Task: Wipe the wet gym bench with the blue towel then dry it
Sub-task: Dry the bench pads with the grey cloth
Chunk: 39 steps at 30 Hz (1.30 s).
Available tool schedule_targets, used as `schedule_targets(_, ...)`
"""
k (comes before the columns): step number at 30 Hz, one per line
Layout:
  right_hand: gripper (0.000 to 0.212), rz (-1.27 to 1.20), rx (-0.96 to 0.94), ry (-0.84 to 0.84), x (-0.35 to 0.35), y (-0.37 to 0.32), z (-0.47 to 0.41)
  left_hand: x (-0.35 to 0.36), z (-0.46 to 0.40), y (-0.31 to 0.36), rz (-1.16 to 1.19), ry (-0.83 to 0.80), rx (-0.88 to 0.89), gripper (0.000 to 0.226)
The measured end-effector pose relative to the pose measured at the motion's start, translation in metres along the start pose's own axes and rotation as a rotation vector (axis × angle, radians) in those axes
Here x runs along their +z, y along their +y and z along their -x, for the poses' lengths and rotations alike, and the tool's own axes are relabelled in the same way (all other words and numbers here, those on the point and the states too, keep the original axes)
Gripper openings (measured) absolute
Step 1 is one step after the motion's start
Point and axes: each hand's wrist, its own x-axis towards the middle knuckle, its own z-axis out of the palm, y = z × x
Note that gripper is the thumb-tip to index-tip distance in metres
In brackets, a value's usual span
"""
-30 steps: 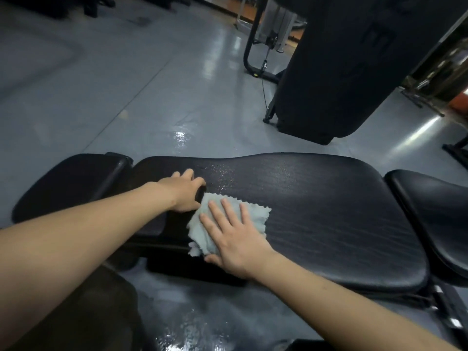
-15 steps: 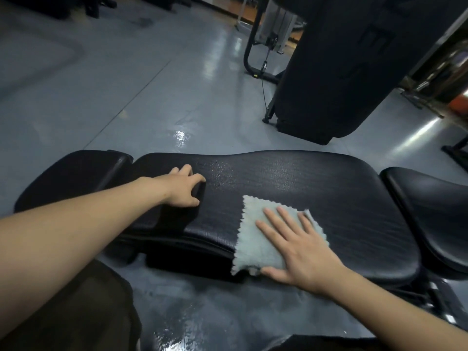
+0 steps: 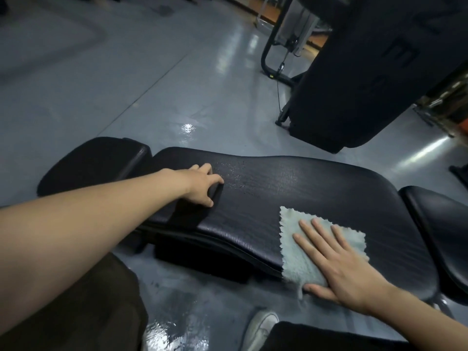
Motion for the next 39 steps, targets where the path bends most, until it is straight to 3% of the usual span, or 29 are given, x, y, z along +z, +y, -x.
schedule_targets(12, 0.093, -0.217, -0.102, -0.001, -0.017, -0.069, -0.168, 0.004, 0.006, -0.019, -0.022, 0.054, -0.035, 0.073)
schedule_targets(17, 0.092, -0.249, -0.125, 0.005, -0.019, -0.036, -0.211, 0.005, 0.005, -0.023, -0.020, 0.043, -0.049, 0.075)
schedule_targets(26, 0.082, -0.255, 0.154, -0.068, -0.003, 0.070, -0.279, -0.010, -0.017, -0.022, -0.064, -0.039, -0.049, 0.074)
schedule_targets(34, 0.071, -0.297, 0.221, -0.120, -0.006, 0.082, -0.298, -0.018, -0.034, -0.029, 0.031, -0.091, -0.070, 0.066)
schedule_targets(37, 0.078, -0.237, 0.205, -0.074, -0.006, 0.071, -0.286, -0.020, -0.031, -0.027, 0.020, -0.105, -0.082, 0.066)
schedule_targets(39, 0.095, -0.206, 0.173, -0.050, -0.005, 0.058, -0.274, -0.021, -0.028, -0.021, -0.012, -0.106, -0.095, 0.064)
